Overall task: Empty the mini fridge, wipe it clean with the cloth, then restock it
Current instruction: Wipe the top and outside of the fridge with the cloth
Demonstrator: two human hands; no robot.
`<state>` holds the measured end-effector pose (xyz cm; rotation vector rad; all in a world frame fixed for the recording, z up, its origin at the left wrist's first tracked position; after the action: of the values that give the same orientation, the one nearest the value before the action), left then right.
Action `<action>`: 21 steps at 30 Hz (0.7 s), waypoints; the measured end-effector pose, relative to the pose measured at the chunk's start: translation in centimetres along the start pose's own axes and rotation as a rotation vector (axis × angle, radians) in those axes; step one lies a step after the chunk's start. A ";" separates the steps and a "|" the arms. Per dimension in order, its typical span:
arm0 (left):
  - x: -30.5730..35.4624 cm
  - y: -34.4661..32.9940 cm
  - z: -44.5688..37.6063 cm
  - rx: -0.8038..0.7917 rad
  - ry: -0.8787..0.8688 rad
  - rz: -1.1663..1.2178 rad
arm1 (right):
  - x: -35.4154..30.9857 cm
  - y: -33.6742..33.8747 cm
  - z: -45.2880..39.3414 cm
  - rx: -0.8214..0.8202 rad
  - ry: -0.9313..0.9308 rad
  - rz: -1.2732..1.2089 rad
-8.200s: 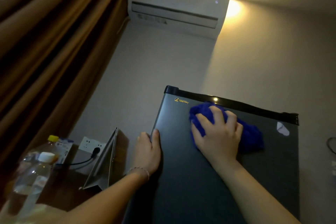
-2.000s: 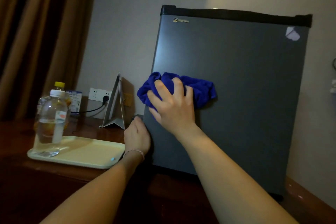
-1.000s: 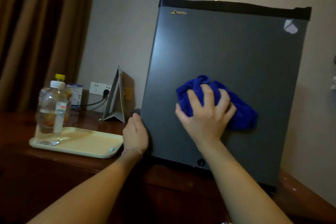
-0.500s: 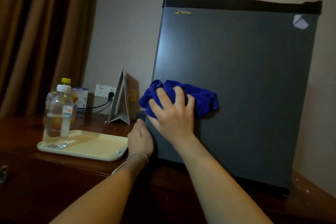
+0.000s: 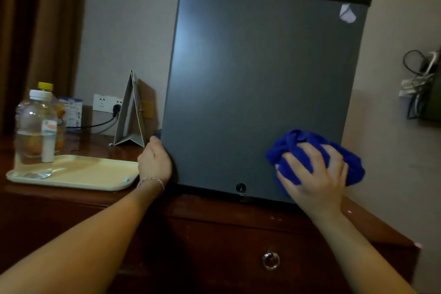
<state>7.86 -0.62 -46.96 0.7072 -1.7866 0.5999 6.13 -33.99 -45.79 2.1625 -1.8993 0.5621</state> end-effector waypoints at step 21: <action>15.9 0.0 -6.5 -0.324 -0.286 -0.105 | -20.9 -3.2 -6.9 -0.071 0.088 -0.210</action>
<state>8.08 1.11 -29.85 0.6803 -2.0337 0.1341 6.20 -11.83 -47.95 2.2166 -1.5984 0.5308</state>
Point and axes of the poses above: each hand's wrist, its own z-axis away from the middle knuckle, its own y-axis out of the back of the hand, x = y × z, the point moved 2 cm from there along -z, towards the middle knuckle, and after that the axes turned 8 degrees about y, right-handed, at the moved point
